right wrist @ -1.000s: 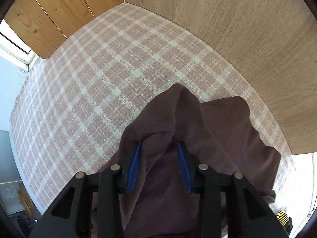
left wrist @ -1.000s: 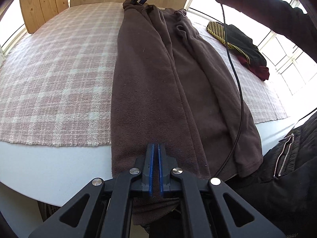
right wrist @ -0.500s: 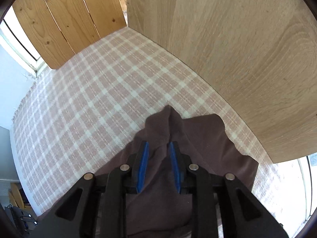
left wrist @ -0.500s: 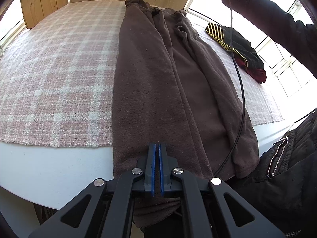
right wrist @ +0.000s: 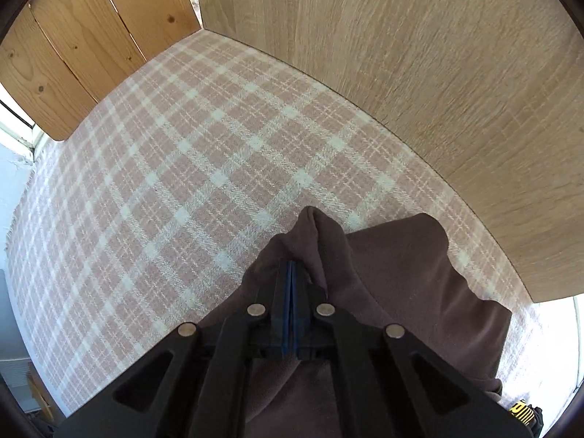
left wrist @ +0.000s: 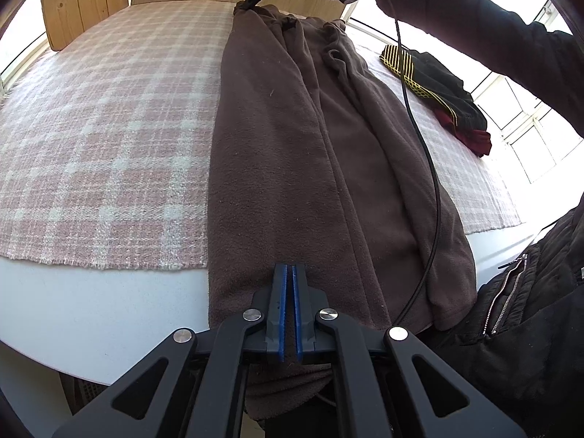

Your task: Fold clothes

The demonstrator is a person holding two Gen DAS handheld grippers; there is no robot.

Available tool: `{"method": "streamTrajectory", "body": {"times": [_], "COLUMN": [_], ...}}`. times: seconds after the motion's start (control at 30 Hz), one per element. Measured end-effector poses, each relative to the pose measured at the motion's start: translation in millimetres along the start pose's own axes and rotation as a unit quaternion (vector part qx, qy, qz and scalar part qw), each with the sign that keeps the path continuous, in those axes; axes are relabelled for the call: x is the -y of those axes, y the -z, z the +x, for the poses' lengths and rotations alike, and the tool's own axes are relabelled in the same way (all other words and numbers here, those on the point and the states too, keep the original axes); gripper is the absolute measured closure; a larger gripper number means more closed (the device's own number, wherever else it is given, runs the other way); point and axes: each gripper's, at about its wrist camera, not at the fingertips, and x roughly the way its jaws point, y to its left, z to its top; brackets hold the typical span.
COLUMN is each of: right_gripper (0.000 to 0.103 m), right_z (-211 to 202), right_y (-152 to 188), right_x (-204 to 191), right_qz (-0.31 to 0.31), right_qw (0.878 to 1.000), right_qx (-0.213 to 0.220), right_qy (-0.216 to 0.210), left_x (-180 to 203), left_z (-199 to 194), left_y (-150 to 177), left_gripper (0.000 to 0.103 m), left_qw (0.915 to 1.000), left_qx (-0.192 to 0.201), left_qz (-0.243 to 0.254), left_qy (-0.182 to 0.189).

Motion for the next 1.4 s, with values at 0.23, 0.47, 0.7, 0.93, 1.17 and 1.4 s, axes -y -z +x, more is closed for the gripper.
{"method": "streamTrajectory", "body": {"times": [0.23,0.47,0.7,0.93,1.17,1.4], "right_gripper": [0.103,0.102,0.102,0.1,0.096,0.089], "right_z": [18,-68,-47,-65,-166,-161], "right_y": [19,80,191,222,339,460], "right_x": [-13,-48,-129,-116,-105,-139], "right_qz": [-0.014,-0.034,-0.069,0.02,0.167,0.282], "right_qw": [0.999,0.998,0.984,0.993,0.982,0.956], "right_qx": [-0.035,0.031,-0.07,-0.035,0.042,0.001], "right_qy": [0.002,-0.051,-0.146,-0.108,-0.081,-0.077], "left_x": [-2,-3,-24,-10,-8,25], "left_z": [-1,-37,-59,-18,-46,-36], "left_y": [0,-3,-12,-2,-22,-49], "left_gripper": [0.099,0.099,0.093,0.093,0.092,0.08], "left_qw": [1.0,0.9992,0.9977,0.9799,0.96,0.9368], "left_qx": [0.001,0.003,-0.005,-0.086,-0.09,-0.083], "left_qz": [-0.003,0.025,0.067,0.166,0.239,0.295], "left_qy": [0.003,-0.032,-0.009,0.069,0.114,0.169]}}
